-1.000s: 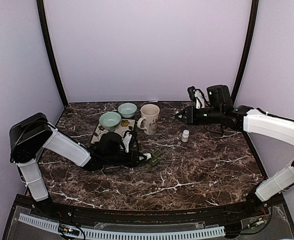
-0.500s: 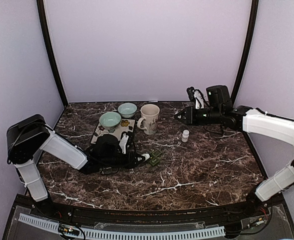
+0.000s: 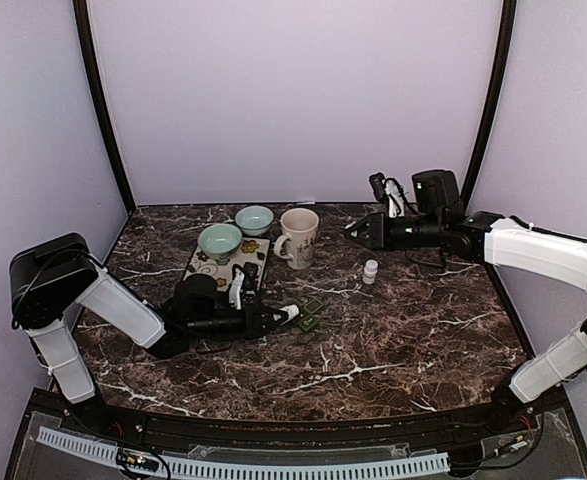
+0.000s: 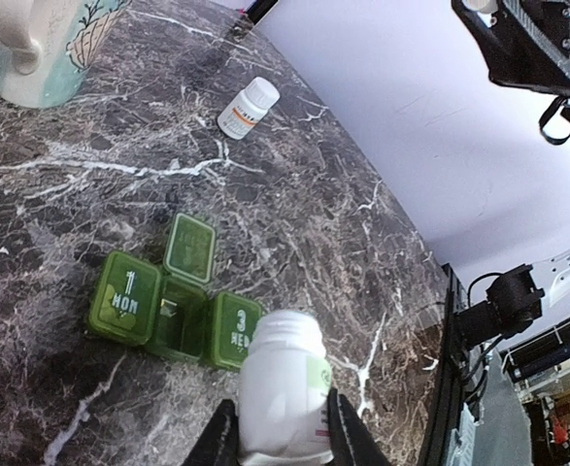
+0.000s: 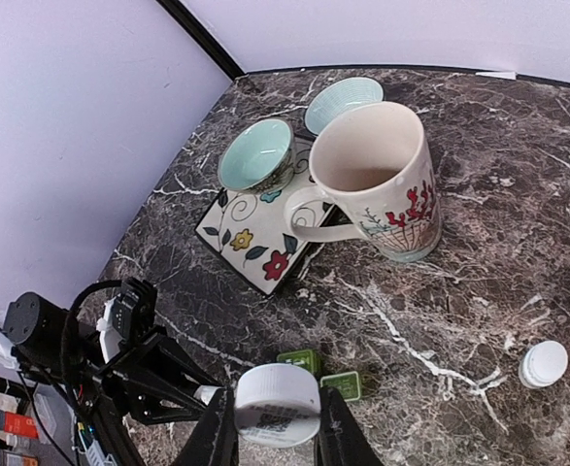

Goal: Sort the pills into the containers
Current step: Pour the pill into the compartment of the pill container, then close the lid of the pill bottle on the pill bottle.

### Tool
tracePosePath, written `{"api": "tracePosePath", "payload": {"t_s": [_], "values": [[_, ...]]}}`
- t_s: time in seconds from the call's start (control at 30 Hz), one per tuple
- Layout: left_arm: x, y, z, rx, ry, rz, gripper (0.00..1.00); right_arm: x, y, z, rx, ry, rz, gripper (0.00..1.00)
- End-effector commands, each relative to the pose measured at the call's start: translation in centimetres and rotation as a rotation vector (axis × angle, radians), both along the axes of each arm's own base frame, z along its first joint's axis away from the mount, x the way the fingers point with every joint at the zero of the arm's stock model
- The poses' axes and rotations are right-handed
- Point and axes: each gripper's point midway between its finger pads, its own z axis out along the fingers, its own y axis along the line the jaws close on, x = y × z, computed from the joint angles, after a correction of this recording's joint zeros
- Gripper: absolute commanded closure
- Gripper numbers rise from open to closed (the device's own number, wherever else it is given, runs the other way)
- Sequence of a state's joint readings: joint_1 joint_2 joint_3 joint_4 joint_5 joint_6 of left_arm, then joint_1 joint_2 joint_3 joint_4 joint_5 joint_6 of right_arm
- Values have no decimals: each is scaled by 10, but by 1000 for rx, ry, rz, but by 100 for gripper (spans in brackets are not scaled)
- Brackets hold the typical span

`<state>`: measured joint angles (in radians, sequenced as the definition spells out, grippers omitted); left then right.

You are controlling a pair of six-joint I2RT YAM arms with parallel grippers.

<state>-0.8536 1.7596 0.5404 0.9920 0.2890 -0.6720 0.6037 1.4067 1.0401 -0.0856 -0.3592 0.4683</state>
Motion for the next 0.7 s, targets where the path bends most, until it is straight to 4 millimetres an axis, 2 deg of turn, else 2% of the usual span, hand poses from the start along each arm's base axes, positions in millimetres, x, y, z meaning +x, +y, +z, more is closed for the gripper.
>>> {"api": "tracePosePath", "payload": {"t_s": [0.0, 0.3, 0.4, 0.67], "values": [[0, -1, 50, -176, -47, -41, 100, -14, 18, 34, 81, -65, 99, 100], [6, 10, 105, -392, -28, -152, 100, -31, 31, 61, 101, -70, 196, 100], [9, 9, 124, -467, -18, -217, 100, -35, 34, 76, 113, -79, 221, 100], [15, 0, 170, -554, -25, -382, 100, -45, 40, 96, 125, -78, 286, 100]]}}
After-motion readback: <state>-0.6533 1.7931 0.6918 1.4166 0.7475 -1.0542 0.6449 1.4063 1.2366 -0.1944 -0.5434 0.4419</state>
